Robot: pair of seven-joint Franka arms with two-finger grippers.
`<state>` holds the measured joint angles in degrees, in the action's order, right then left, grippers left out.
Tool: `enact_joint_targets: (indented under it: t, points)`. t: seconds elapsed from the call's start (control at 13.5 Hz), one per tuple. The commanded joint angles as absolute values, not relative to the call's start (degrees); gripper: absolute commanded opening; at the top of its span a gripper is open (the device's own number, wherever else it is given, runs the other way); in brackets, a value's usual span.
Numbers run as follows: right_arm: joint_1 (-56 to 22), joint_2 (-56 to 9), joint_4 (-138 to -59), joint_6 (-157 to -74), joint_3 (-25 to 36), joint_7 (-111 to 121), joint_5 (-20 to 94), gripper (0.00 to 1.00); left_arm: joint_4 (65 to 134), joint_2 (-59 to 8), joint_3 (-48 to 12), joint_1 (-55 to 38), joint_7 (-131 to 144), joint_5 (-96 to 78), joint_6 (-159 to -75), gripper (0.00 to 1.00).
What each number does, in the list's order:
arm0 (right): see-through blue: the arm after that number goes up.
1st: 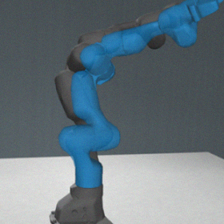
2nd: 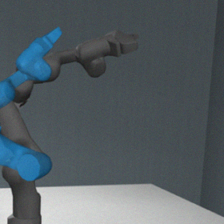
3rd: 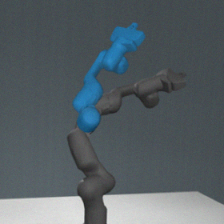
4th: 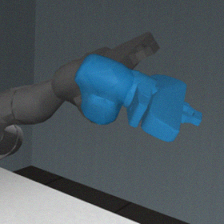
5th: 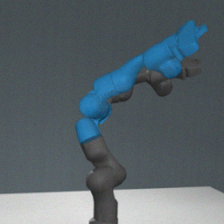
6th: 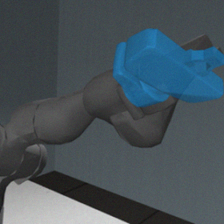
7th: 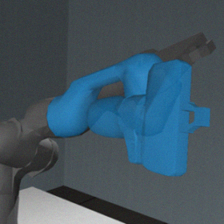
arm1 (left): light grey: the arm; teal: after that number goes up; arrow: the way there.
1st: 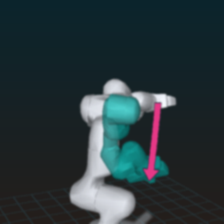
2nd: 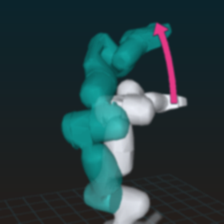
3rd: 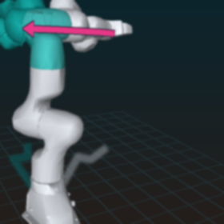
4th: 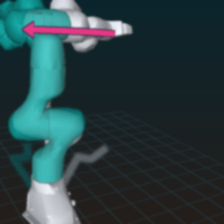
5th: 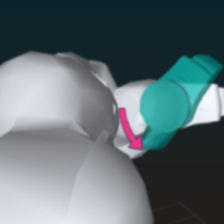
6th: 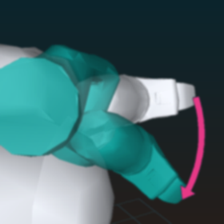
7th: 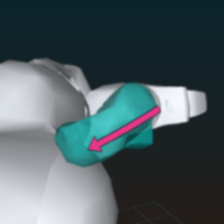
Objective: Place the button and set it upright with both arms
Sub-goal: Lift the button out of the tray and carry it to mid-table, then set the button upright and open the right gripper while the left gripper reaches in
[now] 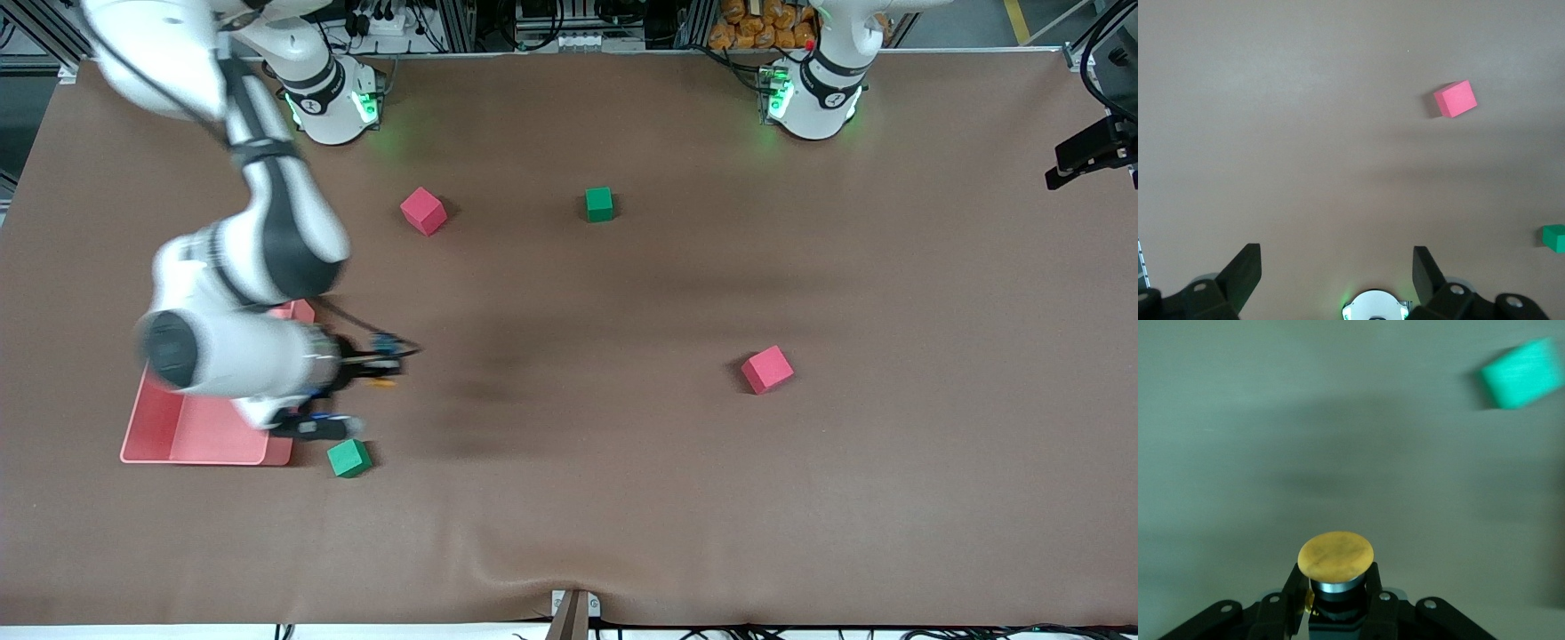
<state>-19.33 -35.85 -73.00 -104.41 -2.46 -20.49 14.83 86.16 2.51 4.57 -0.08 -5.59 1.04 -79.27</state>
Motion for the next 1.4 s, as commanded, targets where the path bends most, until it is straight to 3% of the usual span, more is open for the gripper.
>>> enact_joint_targets:
  t: [0.0,0.59,0.89,0.96,1.03,1.33]
  points:
    - [-27.57,-40.77,-70.84,-112.38,-2.37,-30.55,15.29,0.00,86.48,2.81,4.40,0.09,-6.68,1.23,-78.49,1.00]
    - [-41.91,-51.31,-70.75,-127.95,-2.28,-37.09,11.71,0.00,88.33,2.73,4.04,-0.18,-6.68,1.14,-78.66,1.00]
    - [-43.94,-55.01,-70.84,-131.40,-2.37,-37.79,10.46,0.00,88.77,1.32,3.87,-0.88,-6.59,1.14,-78.75,1.00]
    - [-43.95,-55.19,-70.84,-131.40,-2.37,-37.88,10.55,0.06,88.86,0.54,3.61,-1.31,-6.59,1.23,-78.75,1.00]
    - [-43.77,-55.11,-70.75,-131.22,-2.46,-37.97,10.63,0.99,88.60,-1.21,3.26,-1.49,-6.59,1.23,-78.84,1.00]
    - [-40.88,-51.87,-68.12,-128.15,-2.72,-40.69,11.07,1.00,87.98,-6.67,2.11,-0.70,-7.64,0.80,-79.01,1.00]
